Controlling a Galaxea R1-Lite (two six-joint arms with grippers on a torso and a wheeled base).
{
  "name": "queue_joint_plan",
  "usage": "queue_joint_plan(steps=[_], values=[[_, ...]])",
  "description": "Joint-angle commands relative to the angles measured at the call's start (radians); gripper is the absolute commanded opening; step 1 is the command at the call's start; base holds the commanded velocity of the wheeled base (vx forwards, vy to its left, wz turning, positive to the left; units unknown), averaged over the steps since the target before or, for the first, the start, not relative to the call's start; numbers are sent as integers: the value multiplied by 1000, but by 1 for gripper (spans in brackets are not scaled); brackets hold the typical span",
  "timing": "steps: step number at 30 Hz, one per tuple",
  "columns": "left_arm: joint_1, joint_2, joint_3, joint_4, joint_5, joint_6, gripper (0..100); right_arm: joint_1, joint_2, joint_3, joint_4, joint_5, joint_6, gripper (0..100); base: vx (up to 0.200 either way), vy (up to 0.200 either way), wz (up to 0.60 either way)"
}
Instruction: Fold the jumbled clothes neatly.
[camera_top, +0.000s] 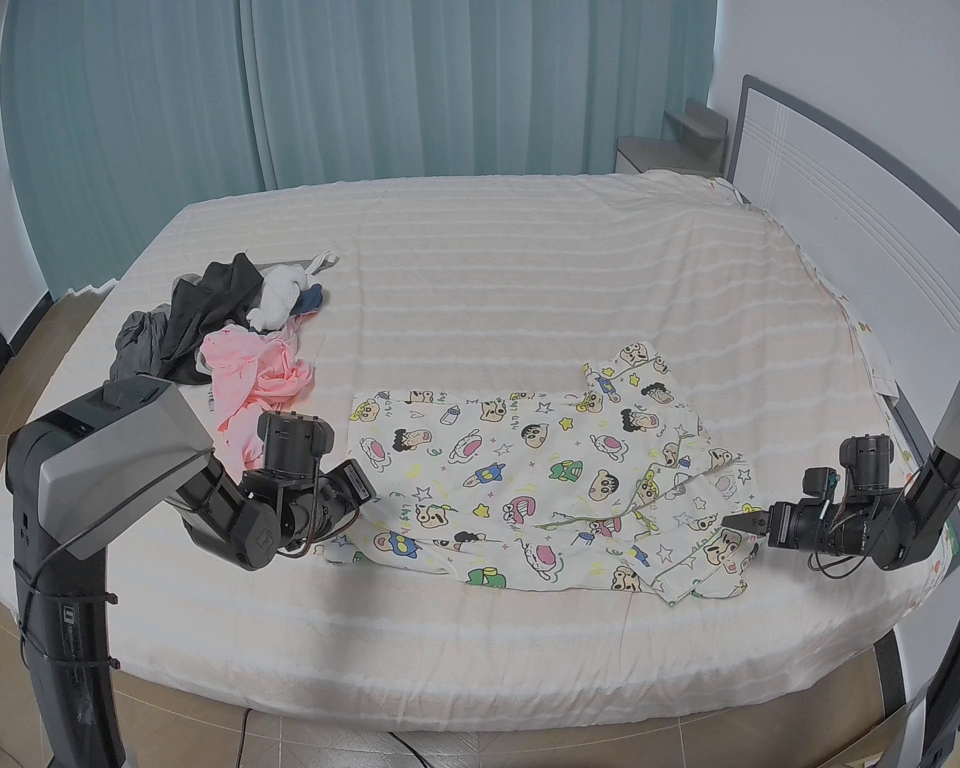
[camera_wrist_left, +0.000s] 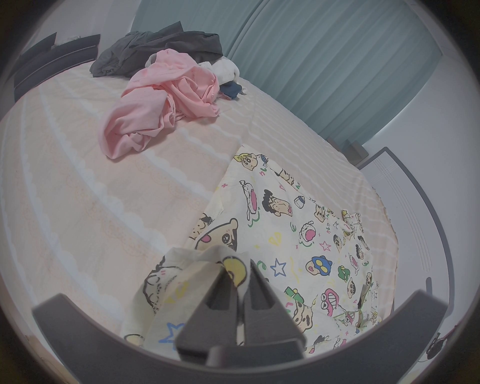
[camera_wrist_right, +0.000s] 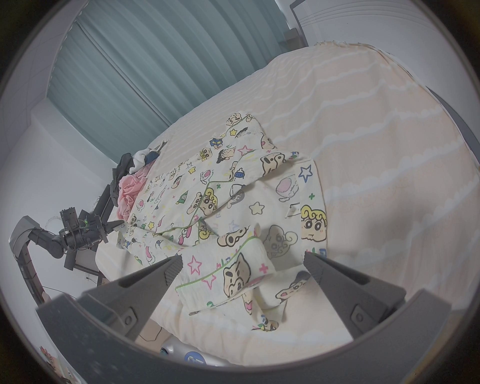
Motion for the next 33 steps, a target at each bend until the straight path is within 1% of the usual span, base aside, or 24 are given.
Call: queue_joint_plan(steps=[1,5,6,8,9,16,22,26,33], values=[[-2,3,2,0,3,0,0,11,-6,13,0,1,0,100,0,0,0],[-2,4,2,0,12,0,0,33,13,9,0,-3,3,100,0,0,0],[-2,6,2,0,12,0,0,45,16,9,1,-4,20,100,0,0,0],[-2,6,2,0,12,0,0,51,16,9,3,-4,28,100,0,0,0],[-1,6,1,0,12,0,0,66,20,9,3,-7,34,100,0,0,0],[-4,6,1,0,14,0,0,91,46,3,3,-12,34,100,0,0,0],[-4,6,-1,-2,29,0,0,92,63,-7,3,-13,34,100,0,0,0],[-5,6,1,0,34,0,0,80,74,-25,1,-39,34,100,0,0,0],[-5,6,1,-2,34,0,0,76,71,-26,3,-41,34,100,0,0,0]])
